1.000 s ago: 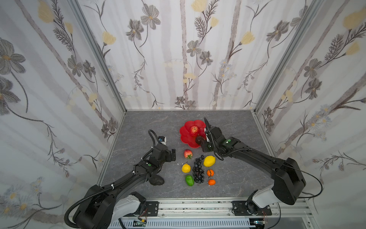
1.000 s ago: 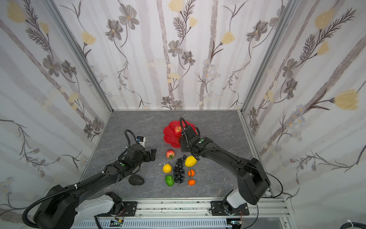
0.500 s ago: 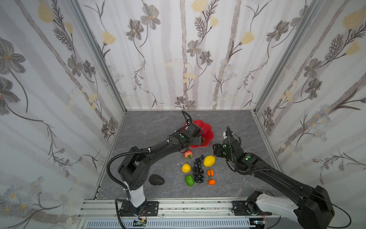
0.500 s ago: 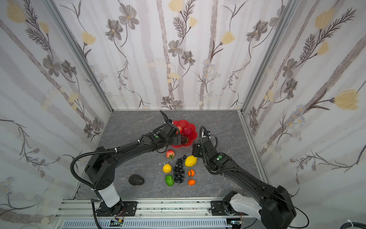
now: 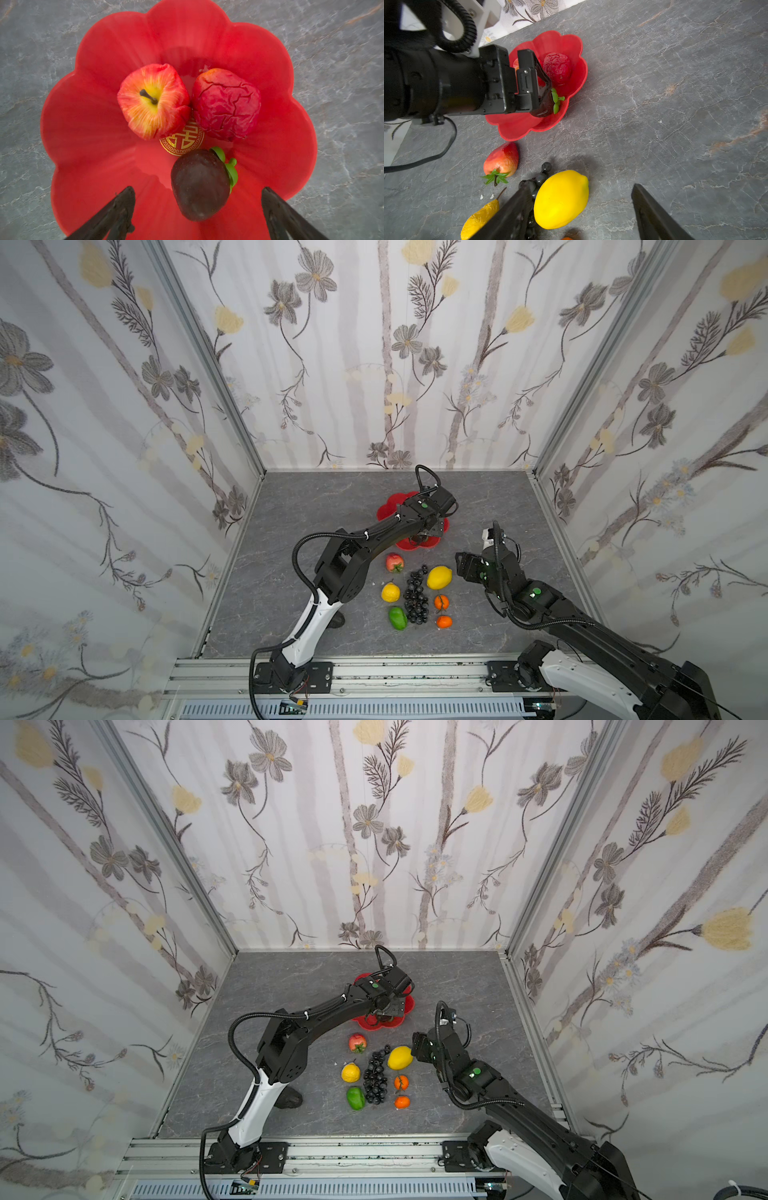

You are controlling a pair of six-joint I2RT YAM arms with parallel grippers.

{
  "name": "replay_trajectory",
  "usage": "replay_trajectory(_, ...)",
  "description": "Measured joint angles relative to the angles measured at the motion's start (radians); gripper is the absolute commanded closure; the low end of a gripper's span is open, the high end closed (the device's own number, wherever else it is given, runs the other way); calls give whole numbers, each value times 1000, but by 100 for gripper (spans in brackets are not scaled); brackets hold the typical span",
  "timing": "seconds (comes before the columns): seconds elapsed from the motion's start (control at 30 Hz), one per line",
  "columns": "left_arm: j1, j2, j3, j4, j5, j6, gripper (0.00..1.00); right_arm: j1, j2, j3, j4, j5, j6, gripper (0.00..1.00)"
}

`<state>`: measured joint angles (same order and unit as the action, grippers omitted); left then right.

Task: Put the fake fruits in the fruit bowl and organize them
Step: 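Grasp the mangosteen in the bowl with the left gripper while the right arm withdraws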

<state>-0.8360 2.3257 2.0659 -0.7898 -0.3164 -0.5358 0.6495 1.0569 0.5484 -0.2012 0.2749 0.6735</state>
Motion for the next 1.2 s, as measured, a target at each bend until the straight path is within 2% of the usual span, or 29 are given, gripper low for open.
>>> replay_trajectory(0.5, 0, 138, 134, -84, 15, -22, 25, -5, -35, -55, 47, -7, 3, 16)
replay_trajectory(0.73, 1, 145, 135, -92, 22, -27, 37, -5, -25, -55, 66, -14, 3, 16)
replay_trajectory(0.9, 5, 97, 55, -57, 32, -34, 40, -6, -7, -48, 68, -23, 3, 15)
replay_trajectory(1.2, 31, -91, -227, 138, 100, -64, 41, -6, 27, -19, 69, -46, 3, 15)
